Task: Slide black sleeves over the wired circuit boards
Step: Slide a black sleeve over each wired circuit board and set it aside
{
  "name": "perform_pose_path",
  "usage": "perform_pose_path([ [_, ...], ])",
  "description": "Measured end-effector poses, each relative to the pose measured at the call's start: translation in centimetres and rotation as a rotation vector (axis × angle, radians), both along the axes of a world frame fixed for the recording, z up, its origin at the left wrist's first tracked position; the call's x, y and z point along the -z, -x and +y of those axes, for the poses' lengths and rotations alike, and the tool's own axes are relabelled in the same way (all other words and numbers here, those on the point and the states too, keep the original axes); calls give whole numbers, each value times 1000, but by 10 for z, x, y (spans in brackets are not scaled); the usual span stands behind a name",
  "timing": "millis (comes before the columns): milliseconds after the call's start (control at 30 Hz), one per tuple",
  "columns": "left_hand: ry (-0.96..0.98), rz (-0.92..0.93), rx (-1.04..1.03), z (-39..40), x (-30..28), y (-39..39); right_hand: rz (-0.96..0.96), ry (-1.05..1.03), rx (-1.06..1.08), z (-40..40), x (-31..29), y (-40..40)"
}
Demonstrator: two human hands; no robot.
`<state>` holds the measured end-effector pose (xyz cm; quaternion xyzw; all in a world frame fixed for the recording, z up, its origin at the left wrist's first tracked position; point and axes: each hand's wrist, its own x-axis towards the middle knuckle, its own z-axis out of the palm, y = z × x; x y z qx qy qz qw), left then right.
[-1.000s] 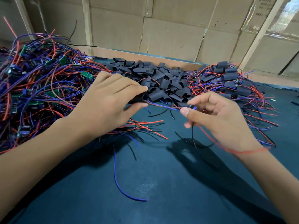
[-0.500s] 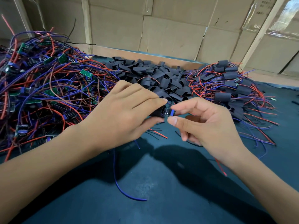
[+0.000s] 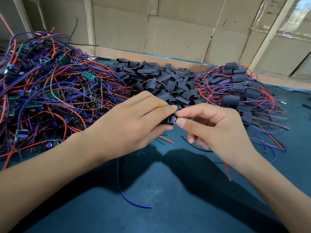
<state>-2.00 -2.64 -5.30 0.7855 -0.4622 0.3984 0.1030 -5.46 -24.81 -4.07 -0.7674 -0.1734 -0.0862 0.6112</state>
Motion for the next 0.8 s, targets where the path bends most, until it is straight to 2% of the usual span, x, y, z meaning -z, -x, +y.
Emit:
perform_pose_path([
  [133,-17,21,27,-5,3,3,20,-13,15,4,7,-3],
  [267,-14,22,28,-6,3,3,118,-20,-6,4,6,-3],
  [400,7,49,33,-6,1,3,76,123,-112,1,0,1],
  [500,-28,122,25,-4,1,2,30,148,-21,-1,-1,-4],
  [600,-80,176,-54,8,-1,-9,-97,173,146,-26,-9,-16],
  [667,-173,297,-69,21,0,-17,-158,226,288,-58,-18,-25],
  [733,-287,444,-56,31,5,-23,-127,359,361,-88,-23,-31],
  [800,-306,516,-38,31,9,-25,-43,602,424,-110,-21,-38],
])
